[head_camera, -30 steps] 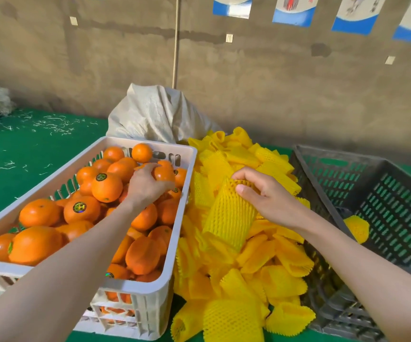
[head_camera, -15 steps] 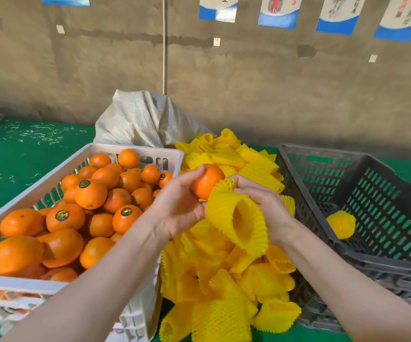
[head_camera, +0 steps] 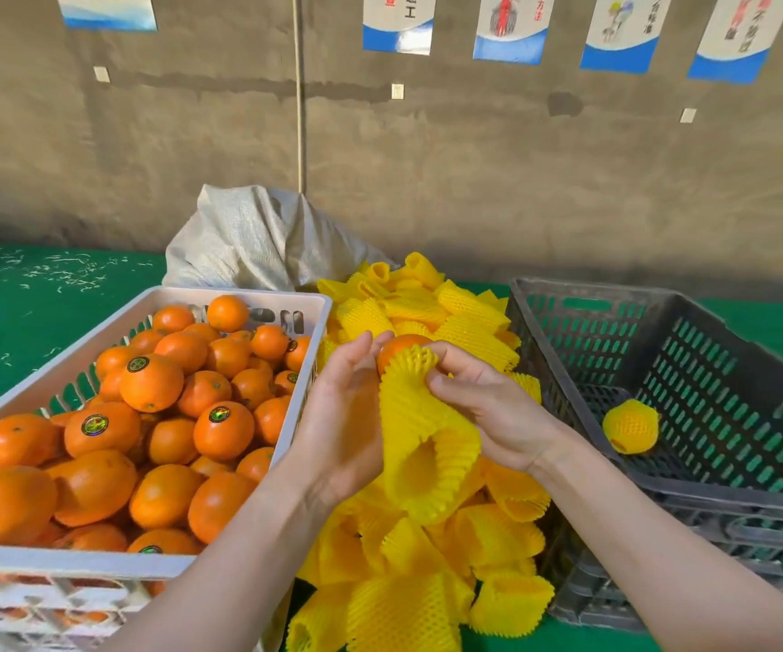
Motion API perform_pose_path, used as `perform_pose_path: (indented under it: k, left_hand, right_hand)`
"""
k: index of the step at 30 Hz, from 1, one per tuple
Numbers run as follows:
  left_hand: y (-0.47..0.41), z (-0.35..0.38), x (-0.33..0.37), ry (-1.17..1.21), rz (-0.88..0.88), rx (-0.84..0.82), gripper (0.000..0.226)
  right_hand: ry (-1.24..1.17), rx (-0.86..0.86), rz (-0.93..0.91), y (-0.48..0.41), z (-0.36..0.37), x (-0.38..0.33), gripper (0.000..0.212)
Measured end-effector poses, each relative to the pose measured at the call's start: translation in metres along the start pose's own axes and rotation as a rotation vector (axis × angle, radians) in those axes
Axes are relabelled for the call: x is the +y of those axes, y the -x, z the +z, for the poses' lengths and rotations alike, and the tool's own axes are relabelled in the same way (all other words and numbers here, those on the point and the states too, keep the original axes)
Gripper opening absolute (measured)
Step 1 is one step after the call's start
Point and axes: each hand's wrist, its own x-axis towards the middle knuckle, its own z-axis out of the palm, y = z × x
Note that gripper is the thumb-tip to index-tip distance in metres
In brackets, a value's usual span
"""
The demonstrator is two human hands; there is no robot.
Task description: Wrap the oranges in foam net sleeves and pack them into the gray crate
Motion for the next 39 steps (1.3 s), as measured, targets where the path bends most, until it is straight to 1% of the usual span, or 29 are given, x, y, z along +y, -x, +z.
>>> perform_pose_path:
  k: [1,3,5,6,7,9,11,13,14,16,18,20,22,24,26,29,31,33,34,36,38,39]
  left_hand:
    - [0.001,-0.002,-0.002,0.004,0.011,-0.019,0.042]
    - [0.001,-0.005,-0.007,-0.054,0.012,0.033,0.052]
    - [0.000,-0.004,-0.014,-0.206,0.066,0.093,0.062]
    - [-0.001,-0.004,-0.018,-0.303,0.109,0.114,0.063]
    - [-0.001,-0.005,-0.021,-0.398,0.162,0.130,0.059]
    - [0.000,-0.006,-0.026,-0.553,0.289,0.180,0.051]
    - [0.000,-0.011,-0.028,-0.633,0.346,0.211,0.040]
    - [0.001,-0.013,-0.026,-0.554,0.321,0.279,0.027]
    - [0.000,-0.014,-0.025,-0.502,0.300,0.307,0.031]
    - [-0.001,-0.015,-0.022,-0.450,0.278,0.276,0.047]
    - [-0.001,-0.012,-0.018,-0.358,0.233,0.253,0.047]
    - [-0.003,-0.013,-0.017,-0.229,0.162,0.239,0.053]
    - [-0.008,-0.014,-0.017,-0.151,0.101,0.278,0.053]
    - [-0.008,-0.012,-0.016,-0.125,0.054,0.325,0.055]
    - [-0.008,-0.012,-0.018,-0.149,0.061,0.323,0.053]
    - [-0.008,-0.016,-0.019,-0.189,0.074,0.311,0.031]
    - [-0.008,-0.020,-0.020,-0.238,0.083,0.320,0.026]
    - [-0.009,-0.019,-0.021,-0.302,0.098,0.355,0.029]
    - [-0.008,-0.016,-0.021,-0.347,0.116,0.378,0.036]
    - [-0.009,-0.013,-0.023,-0.450,0.162,0.480,0.052]
    - [-0.010,-0.011,-0.024,-0.525,0.256,0.593,0.046]
    - [-0.010,-0.011,-0.024,-0.558,0.329,0.627,0.047]
  right_hand:
    - [-0.008,0.014,-0.004,0.000,0.000,0.000,0.025]
    - [-0.008,0.041,-0.016,0.000,0.000,0.000,0.025]
    - [0.028,0.052,-0.038,0.002,0.001,-0.001,0.026]
    - [0.074,0.055,-0.059,0.003,0.002,-0.001,0.029]
    - [0.136,0.066,-0.081,0.003,0.004,-0.001,0.031]
    - [0.240,0.132,-0.118,0.002,0.006,0.001,0.027]
    - [0.277,0.208,-0.160,0.000,0.009,0.004,0.021]
    - [0.272,0.280,-0.211,0.000,0.012,0.007,0.020]
    - [0.277,0.325,-0.236,0.001,0.013,0.009,0.018]
    - [0.343,0.410,-0.290,0.003,0.013,0.010,0.016]
    - [0.469,0.458,-0.327,0.005,0.012,0.012,0.015]
    - [0.585,0.488,-0.371,0.006,0.014,0.014,0.018]
    - [0.631,0.528,-0.417,0.006,0.016,0.014,0.016]
    - [0.620,0.567,-0.425,0.004,0.015,0.012,0.011]
    - [0.563,0.590,-0.433,0.003,0.014,0.010,0.011]
    - [0.520,0.601,-0.433,0.000,0.014,0.011,0.022]
    - [0.508,0.639,-0.412,0.000,0.016,0.015,0.021]
    - [0.444,0.677,-0.382,0.000,0.019,0.020,0.029]
    - [0.399,0.685,-0.372,0.000,0.021,0.022,0.032]
    - [0.316,0.696,-0.353,0.001,0.024,0.025,0.032]
    - [0.207,0.707,-0.302,0.000,0.027,0.026,0.034]
    - [0.128,0.709,-0.257,0.000,0.028,0.027,0.034]
